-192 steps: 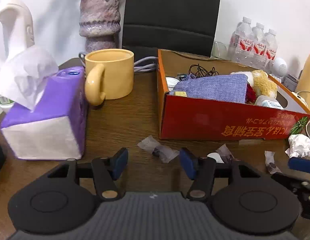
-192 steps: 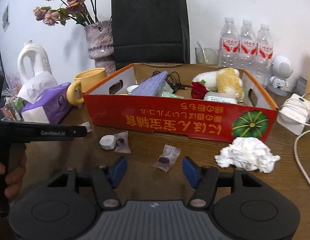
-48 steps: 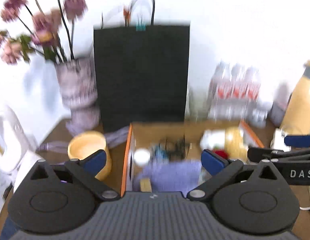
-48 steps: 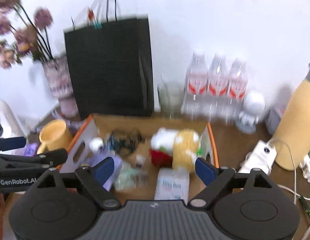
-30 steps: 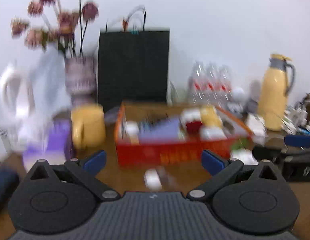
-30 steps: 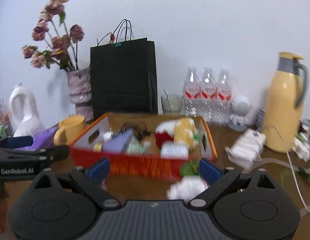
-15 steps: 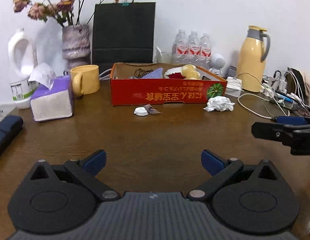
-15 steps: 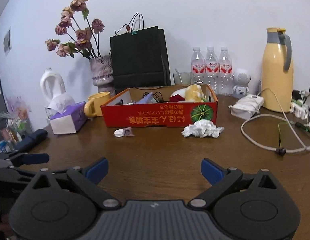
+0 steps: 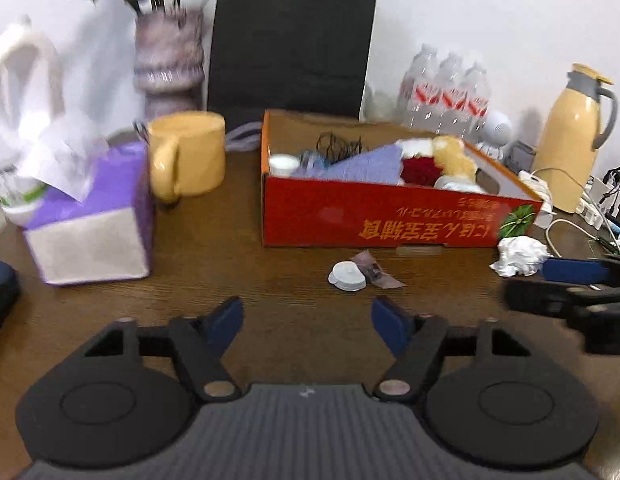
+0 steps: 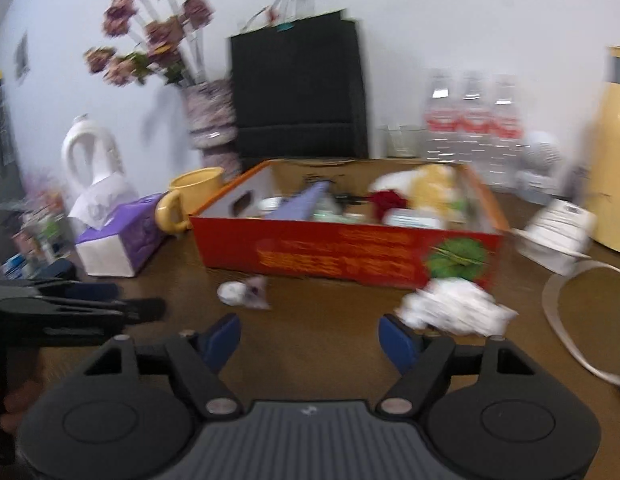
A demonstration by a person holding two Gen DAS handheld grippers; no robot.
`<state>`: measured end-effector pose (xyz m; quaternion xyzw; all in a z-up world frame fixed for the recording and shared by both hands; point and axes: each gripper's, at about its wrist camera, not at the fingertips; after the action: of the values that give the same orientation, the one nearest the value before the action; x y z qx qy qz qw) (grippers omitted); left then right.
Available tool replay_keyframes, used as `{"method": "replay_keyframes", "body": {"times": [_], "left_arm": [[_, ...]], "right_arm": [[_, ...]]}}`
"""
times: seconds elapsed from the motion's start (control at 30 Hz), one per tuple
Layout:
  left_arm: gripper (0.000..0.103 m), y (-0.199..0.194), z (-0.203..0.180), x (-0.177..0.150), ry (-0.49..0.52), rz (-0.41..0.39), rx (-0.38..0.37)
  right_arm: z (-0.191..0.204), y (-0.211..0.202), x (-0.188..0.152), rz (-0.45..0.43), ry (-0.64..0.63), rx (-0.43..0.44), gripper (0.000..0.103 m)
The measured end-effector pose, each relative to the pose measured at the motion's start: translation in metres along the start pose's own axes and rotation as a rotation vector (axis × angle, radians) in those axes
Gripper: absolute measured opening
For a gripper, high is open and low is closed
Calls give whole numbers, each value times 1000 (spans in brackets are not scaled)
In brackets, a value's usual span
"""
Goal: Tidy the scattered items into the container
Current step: 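Grasp the white round lid with the left gripper while the right grasps a clear wrapper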
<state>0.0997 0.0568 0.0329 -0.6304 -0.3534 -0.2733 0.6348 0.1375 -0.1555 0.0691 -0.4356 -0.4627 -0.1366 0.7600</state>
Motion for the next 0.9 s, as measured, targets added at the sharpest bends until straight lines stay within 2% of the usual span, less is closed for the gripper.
{"method": "replay_keyframes", "body": {"times": [0.1, 0.2, 0.3, 0.4, 0.53, 0.67, 0.7, 0.73, 0.83, 0.9], "left_arm": [[65, 15, 7, 3, -12, 26, 9], [63, 23, 17, 4, -47, 52, -1], [62, 28, 20, 5, -38, 62, 0], [62, 32, 18, 6, -19, 62, -5], [62, 36, 12, 8, 1, 63, -19], [61, 40, 7, 10, 11, 62, -29], [61, 42, 5, 11, 15, 62, -33], [59, 43, 2, 12, 24, 60, -37], [61, 47, -7, 15, 45, 50, -55], [61, 53, -11, 19, 47, 52, -75]], "right_arm": [[8, 43, 11, 61, -45, 47, 55], [10, 78, 17, 111, -64, 46, 47], [9, 94, 20, 114, -68, 55, 44], [10, 104, 22, 122, -77, 50, 40], [10, 111, 25, 121, -91, 29, 28], [10, 113, 21, 124, -126, 15, 25], [12, 112, 21, 126, -140, 9, 23], [13, 112, 20, 126, -155, 4, 16], [6, 105, 18, 109, -154, -52, 14], [-7, 95, 17, 102, -109, -69, 13]]}}
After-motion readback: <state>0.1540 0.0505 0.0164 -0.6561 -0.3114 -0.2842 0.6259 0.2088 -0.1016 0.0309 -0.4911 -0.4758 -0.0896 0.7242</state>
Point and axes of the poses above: each gripper's, at about its wrist camera, not at the fingertips, and y roughly the way its jaws point, z to its left, x to its top, and after that the axes turned 6 degrees about x, right-handed
